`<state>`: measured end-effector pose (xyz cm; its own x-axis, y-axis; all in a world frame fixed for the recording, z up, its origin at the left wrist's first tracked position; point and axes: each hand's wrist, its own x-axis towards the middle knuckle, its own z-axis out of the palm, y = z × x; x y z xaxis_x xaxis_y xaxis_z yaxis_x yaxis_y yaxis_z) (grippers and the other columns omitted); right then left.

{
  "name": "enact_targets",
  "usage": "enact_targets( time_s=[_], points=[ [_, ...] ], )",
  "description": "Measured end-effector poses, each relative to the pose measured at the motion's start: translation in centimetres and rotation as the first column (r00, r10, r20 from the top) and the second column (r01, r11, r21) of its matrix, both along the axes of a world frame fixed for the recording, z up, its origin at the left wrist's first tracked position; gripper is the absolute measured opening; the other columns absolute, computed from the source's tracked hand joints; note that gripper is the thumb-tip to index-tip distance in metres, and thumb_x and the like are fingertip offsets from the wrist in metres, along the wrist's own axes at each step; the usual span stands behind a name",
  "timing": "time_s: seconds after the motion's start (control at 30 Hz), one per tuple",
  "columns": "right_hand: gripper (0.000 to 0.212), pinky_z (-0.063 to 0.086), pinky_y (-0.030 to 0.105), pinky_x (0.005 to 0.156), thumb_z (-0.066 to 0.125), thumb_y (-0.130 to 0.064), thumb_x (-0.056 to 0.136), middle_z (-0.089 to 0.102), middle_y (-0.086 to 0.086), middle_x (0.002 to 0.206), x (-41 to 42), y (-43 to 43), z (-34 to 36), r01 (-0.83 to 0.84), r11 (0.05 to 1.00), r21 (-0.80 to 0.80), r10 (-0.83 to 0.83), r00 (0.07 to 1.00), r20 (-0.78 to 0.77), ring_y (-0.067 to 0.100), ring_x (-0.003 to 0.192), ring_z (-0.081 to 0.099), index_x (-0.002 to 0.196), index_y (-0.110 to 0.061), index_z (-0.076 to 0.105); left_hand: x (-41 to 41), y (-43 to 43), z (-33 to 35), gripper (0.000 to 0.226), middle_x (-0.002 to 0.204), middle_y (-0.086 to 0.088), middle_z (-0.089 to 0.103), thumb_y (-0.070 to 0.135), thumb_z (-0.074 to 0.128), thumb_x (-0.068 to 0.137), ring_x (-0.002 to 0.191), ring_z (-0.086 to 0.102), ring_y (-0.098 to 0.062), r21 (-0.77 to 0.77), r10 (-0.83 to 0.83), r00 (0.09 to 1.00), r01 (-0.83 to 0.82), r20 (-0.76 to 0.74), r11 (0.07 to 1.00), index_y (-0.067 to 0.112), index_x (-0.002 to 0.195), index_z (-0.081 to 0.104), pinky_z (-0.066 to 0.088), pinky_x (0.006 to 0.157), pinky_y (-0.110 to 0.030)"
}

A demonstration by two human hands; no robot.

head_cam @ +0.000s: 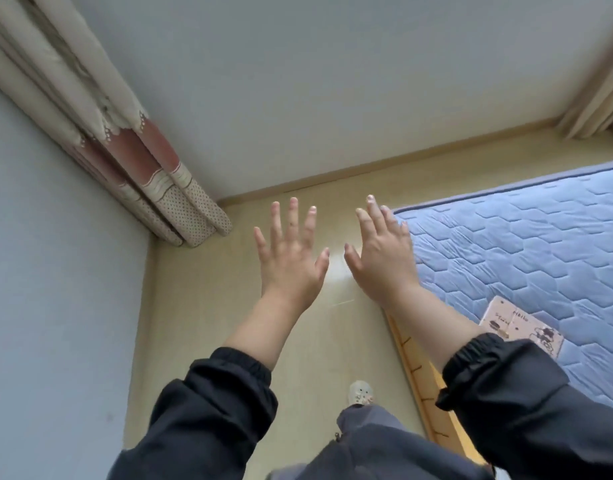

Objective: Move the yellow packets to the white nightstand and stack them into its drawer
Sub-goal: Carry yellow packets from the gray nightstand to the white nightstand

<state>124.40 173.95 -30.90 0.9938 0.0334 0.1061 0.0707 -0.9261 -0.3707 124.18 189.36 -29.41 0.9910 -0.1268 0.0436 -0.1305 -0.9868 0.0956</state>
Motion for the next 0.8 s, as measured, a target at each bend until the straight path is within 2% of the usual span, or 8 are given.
enact_targets(
  time_s=[0.37, 0.57, 0.67, 0.8],
  points=[
    [0.060, 0.010, 0.050, 0.115, 0.043, -0.038, 0.095, 0.012, 0.006, 0.160, 29.6, -4.0, -0.3, 0.124, 0.992, -0.011, -0.124, 0.992, 0.006, 0.026, 0.146, 0.013, 0.148, -0.015, 0.030, 31.1, -4.0, -0.3, 0.067, 0.160, -0.004, -0.017, 0.049, 0.028, 0.099, 0.145, -0.022, -0.028, 0.032, -0.104, 0.994, 0.104, 0.011, 0.994, 0.026, 0.153, -0.005, -0.006, 0.113, -0.058],
    [0.061, 0.015, 0.053, 0.114, 0.039, -0.040, 0.092, 0.018, 0.008, 0.159, 46.9, -6.2, -0.7, 0.260, 0.965, -0.026, -0.260, 0.965, -0.011, 0.030, 0.144, 0.020, 0.148, -0.016, 0.031, 51.2, -6.0, -0.1, 0.067, 0.160, -0.003, -0.019, 0.048, 0.027, 0.099, 0.144, -0.025, -0.028, 0.071, -0.291, 0.957, 0.290, 0.008, 0.954, 0.027, 0.153, -0.009, -0.008, 0.113, -0.057],
    [0.066, 0.018, 0.054, 0.113, 0.034, -0.042, 0.087, 0.021, 0.010, 0.158, 53.5, -7.9, -0.3, 0.326, 0.944, -0.051, -0.329, 0.942, -0.067, 0.032, 0.143, 0.023, 0.146, -0.013, 0.034, 59.9, -7.8, 0.6, 0.067, 0.160, -0.003, -0.019, 0.049, 0.025, 0.099, 0.145, -0.024, -0.027, 0.129, -0.377, 0.926, 0.377, -0.019, 0.917, 0.027, 0.152, -0.010, -0.005, 0.114, -0.058],
    [0.065, 0.024, 0.057, 0.110, 0.038, -0.040, 0.086, 0.028, 0.014, 0.155, 60.1, -11.9, 0.0, 0.422, 0.904, -0.066, -0.426, 0.903, -0.063, 0.035, 0.139, 0.031, 0.142, -0.008, 0.041, 68.3, -12.6, 1.3, 0.068, 0.160, -0.002, -0.016, 0.050, 0.026, 0.100, 0.145, -0.021, -0.027, 0.141, -0.490, 0.871, 0.490, -0.037, 0.860, 0.027, 0.152, -0.010, -0.004, 0.114, -0.057]
  ],
)
